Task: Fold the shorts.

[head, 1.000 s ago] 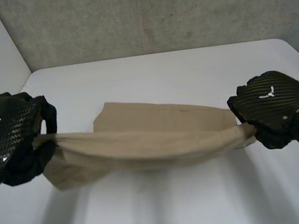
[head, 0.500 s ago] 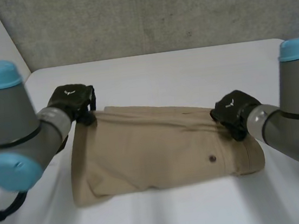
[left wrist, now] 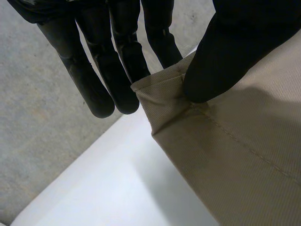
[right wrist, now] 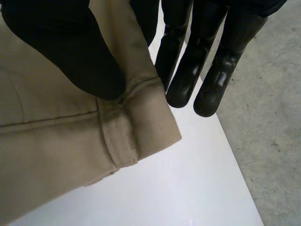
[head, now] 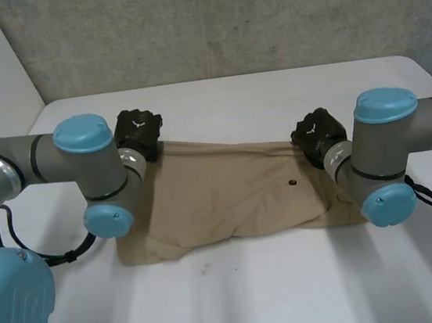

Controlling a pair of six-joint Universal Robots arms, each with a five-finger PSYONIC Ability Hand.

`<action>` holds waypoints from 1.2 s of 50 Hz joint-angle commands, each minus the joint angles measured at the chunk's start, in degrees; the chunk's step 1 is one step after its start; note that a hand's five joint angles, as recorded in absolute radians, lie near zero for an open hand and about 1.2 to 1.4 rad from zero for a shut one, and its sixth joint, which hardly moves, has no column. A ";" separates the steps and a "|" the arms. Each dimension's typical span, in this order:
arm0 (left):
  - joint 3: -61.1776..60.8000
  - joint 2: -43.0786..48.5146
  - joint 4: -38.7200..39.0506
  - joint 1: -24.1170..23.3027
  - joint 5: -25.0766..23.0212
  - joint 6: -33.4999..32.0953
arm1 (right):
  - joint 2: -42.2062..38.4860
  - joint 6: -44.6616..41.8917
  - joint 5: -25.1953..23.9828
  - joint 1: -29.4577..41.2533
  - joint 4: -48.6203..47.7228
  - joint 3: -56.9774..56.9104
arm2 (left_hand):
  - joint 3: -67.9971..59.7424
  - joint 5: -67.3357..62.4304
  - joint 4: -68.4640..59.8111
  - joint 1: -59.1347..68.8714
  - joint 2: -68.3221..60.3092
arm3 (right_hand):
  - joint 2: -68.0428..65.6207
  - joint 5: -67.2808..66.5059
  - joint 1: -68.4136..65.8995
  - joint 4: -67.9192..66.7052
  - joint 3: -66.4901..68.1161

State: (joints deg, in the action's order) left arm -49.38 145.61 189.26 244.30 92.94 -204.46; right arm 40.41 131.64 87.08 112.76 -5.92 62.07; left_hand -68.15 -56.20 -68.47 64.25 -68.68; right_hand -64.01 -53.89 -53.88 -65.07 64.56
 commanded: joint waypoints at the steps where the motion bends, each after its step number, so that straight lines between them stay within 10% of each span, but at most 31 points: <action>1: -0.72 0.46 1.90 -0.66 -0.22 -0.59 | -0.16 -1.03 0.54 0.09 -0.14 -0.55 | 43.06 41.11 43.38 -39.16 43.60 | 54.01 53.89 43.88 55.07 -54.56; 16: -15.10 -16.12 7.61 -3.12 1.89 -0.69 | 25.84 22.69 1.16 -2.10 -9.73 12.54 | 56.42 54.47 56.74 -52.52 56.96 | 54.01 53.89 43.88 55.07 -54.56; 27: -33.39 -31.96 7.00 -3.30 1.72 12.49 | 35.07 28.31 -4.73 -7.45 6.95 23.77 | 55.58 53.63 55.90 -51.68 56.12 | 54.01 53.89 43.88 55.07 -54.56; 51: -48.79 -36.37 7.44 -2.95 2.24 14.97 | 28.41 31.14 -14.05 -15.64 -5.24 44.45 | 55.75 53.80 56.06 -51.85 56.28 | 28.04 27.92 17.91 29.09 -28.58; 60: -48.88 -36.37 7.44 -2.95 2.77 14.97 | 25.24 30.61 -13.96 -15.90 -7.53 42.34 | 55.92 53.96 56.23 -52.02 56.45 | -15.99 -16.11 -26.12 -14.93 15.44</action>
State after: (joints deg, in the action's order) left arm -98.34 109.27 196.71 241.34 95.42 -189.50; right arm 67.36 162.62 72.95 96.99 -12.12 106.10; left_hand -13.18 -3.00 -12.72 12.62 -12.72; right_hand -44.43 -32.54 -36.37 -44.17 44.20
